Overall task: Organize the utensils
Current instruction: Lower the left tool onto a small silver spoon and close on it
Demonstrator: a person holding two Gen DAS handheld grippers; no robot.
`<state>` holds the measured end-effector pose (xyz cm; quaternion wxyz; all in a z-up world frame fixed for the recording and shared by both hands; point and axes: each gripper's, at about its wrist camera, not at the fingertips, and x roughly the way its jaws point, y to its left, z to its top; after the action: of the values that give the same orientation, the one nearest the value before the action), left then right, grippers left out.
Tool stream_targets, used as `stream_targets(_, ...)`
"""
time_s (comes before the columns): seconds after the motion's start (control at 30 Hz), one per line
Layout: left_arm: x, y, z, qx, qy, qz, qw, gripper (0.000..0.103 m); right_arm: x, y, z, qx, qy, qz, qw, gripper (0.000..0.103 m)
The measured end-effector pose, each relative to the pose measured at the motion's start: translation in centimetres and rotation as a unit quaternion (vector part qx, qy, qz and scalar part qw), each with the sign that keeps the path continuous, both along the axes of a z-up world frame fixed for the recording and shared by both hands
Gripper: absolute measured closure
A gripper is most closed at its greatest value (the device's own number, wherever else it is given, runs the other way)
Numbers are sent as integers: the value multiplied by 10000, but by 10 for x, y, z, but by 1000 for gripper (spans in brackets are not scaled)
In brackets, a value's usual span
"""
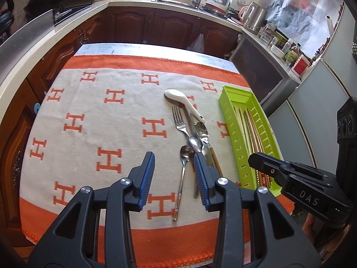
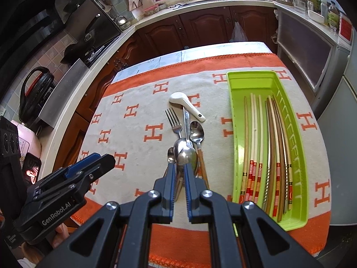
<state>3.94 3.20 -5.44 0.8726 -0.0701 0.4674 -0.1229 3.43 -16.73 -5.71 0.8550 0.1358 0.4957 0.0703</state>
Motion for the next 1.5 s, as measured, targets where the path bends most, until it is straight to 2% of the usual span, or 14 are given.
stream_targets(0.27, 10, 24, -7, 78, 7, 125, 9999, 70, 11, 10, -6, -2, 82, 85, 9999, 95)
stream_targets(0.5, 23, 40, -23, 69, 178, 223, 9996, 70, 25, 13, -18, 17, 203, 131, 9997, 95)
stream_targets(0.9, 46, 38, -54, 196, 485, 164, 9985, 70, 63, 6, -39, 9, 332, 67, 9994, 95)
stream_targets(1.07, 51, 25, -69, 94, 715, -150, 9973, 70, 71, 1, -52, 141, 506, 19, 9986, 95)
stream_targets(1.33, 46, -25, -92, 85, 860, -937, 9918, 70, 66, 0, -59, 335, 577, 41, 9978, 95)
stream_targets(1.5, 54, -47, -111, 162, 1054, -1117, 9880, 70, 59, -2, -61, 439, 596, 43, 9972, 95)
